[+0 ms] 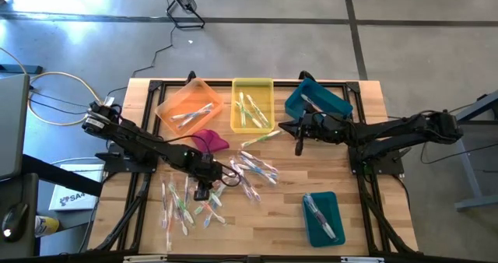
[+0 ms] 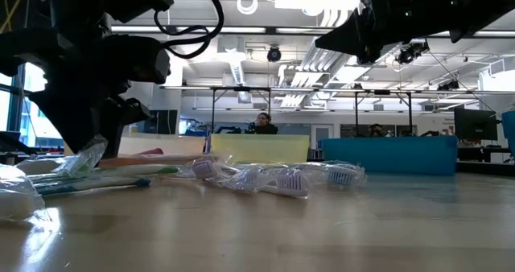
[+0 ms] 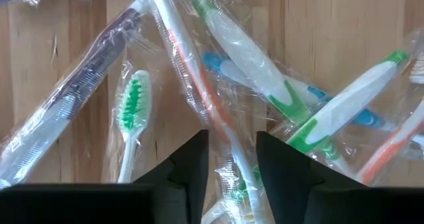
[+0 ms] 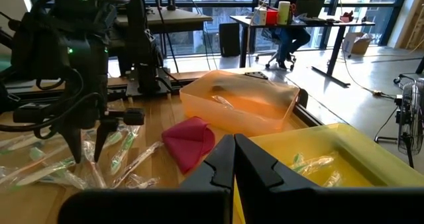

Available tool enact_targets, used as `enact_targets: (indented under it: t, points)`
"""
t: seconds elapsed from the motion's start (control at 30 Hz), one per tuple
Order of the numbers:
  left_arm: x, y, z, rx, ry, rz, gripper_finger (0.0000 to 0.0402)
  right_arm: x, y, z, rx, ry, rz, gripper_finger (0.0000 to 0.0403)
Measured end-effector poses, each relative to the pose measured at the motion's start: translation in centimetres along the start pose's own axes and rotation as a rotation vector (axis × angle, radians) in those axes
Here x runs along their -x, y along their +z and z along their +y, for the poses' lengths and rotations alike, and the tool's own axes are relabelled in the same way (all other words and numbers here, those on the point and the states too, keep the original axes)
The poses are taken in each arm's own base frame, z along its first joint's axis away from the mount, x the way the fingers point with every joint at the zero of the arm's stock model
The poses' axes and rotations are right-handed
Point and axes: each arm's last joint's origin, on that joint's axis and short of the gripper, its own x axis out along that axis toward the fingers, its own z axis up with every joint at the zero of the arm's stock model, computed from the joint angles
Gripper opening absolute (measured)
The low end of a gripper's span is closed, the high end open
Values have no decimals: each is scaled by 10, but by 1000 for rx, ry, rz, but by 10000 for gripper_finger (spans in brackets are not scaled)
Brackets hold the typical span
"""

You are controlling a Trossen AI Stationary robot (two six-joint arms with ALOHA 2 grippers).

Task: Pick & Place Toothbrushes
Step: Put the orange toothbrush into the top blue bin

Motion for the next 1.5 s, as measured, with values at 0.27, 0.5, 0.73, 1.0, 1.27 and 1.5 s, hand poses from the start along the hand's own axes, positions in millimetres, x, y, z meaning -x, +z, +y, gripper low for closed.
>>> enact_targets:
  t: [0.27, 0.5, 0.73, 1.0, 1.27, 1.5]
  points:
    - [0, 0, -1, 15, -19, 7, 32, 0, 0, 0, 0, 0, 0, 2]
    - [3, 5, -3, 16, -32, -3, 11, 0, 0, 1, 0, 21, 0, 2]
    - [19, 19, -9, -56, -47, 23, 6, 0, 0, 1, 0, 23, 1, 2]
    - [49, 31, -14, -154, 44, 150, 4, 0, 0, 1, 0, 23, 1, 2]
    - [65, 48, 11, -258, 81, 146, 4, 0, 0, 1, -8, 23, 4, 2]
    - [73, 58, 63, -277, 108, 120, 3, 0, -2, 2, -8, 74, 23, 2]
